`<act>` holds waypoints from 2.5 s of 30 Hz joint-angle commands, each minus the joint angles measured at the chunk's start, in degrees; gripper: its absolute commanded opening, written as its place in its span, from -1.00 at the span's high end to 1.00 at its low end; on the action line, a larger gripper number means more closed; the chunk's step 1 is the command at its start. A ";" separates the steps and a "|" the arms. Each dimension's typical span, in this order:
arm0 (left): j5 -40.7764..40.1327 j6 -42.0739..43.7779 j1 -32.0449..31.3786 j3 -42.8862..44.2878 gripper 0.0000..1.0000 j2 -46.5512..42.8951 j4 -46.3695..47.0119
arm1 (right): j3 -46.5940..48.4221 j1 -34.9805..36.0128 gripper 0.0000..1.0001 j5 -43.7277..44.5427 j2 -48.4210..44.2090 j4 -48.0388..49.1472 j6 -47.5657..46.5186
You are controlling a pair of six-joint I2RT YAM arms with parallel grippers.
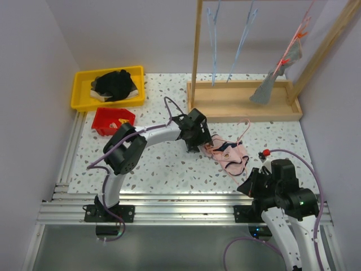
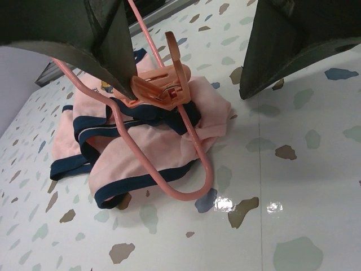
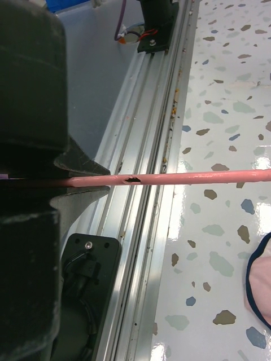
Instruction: Remove the underwear clipped to the hanger
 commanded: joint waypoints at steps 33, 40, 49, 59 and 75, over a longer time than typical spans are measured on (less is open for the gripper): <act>4.12 -1.57 2.29 -13.46 1.00 -15.19 10.61 | 0.07 -0.06 1.00 4.01 0.11 -1.92 1.40; 8.77 -5.69 3.26 -21.81 1.00 -19.85 19.03 | -0.02 -0.06 1.00 4.10 0.29 -1.65 1.67; 11.33 -8.61 3.43 -28.41 1.00 -25.74 28.20 | -0.45 -0.06 1.00 2.78 1.16 -0.51 2.11; 3.15 1.85 14.05 -29.46 1.00 -38.30 11.42 | 0.07 -0.06 1.00 0.76 0.90 -0.16 2.19; 6.50 13.36 47.80 -13.32 1.00 -27.60 7.82 | -0.46 -0.06 1.00 0.40 0.64 -1.82 1.49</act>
